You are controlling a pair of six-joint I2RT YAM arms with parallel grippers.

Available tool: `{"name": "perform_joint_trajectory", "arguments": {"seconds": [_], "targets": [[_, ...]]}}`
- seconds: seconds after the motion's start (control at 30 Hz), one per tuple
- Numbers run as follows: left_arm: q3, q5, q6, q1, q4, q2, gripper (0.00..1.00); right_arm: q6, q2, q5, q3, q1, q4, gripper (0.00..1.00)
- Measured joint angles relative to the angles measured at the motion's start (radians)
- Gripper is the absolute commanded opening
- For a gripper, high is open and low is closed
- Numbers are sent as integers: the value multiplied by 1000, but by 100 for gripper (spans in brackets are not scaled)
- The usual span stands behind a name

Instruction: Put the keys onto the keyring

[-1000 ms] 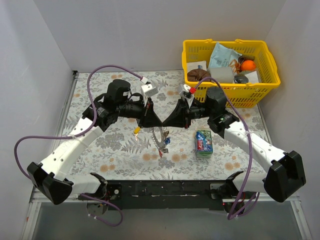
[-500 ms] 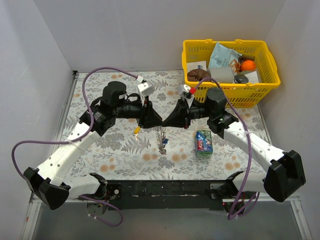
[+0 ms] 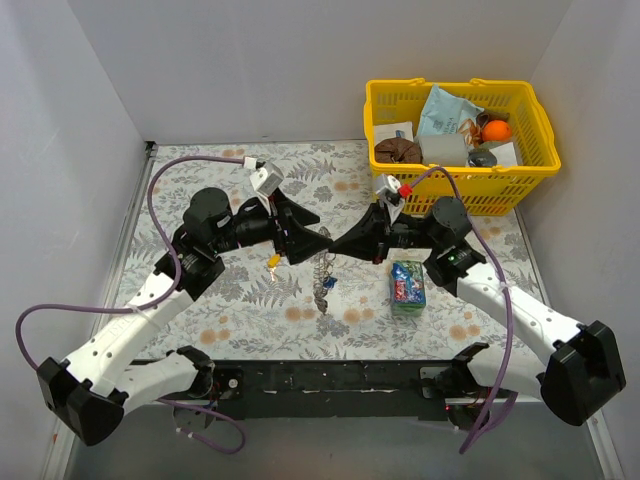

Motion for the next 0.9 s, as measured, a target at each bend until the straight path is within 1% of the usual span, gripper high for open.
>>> {"name": "perform_joint_trajectory", "arguments": {"seconds": [0.13,0.27,0.4,0.7,0.83,0.9], "targets": [[-55,-6,-40,0,111,-28,83,39,-63,57,-43,0,95,1],[-77,7,-72,0,202,-54,68,74,-89,98,-60,0,178,1],[-78,50,-89,1,265,-61,63,102,-99,119,-67,0,229,1],[-79,129,-109,13,296,-42,55,135,-124,122,-68,-20,277,1],[-86,136,-112,19,295,-35,48,142,-130,122,-68,-26,277,1],[-86,137,-112,22,295,-31,46,144,-132,122,-68,-26,278,1]]}}
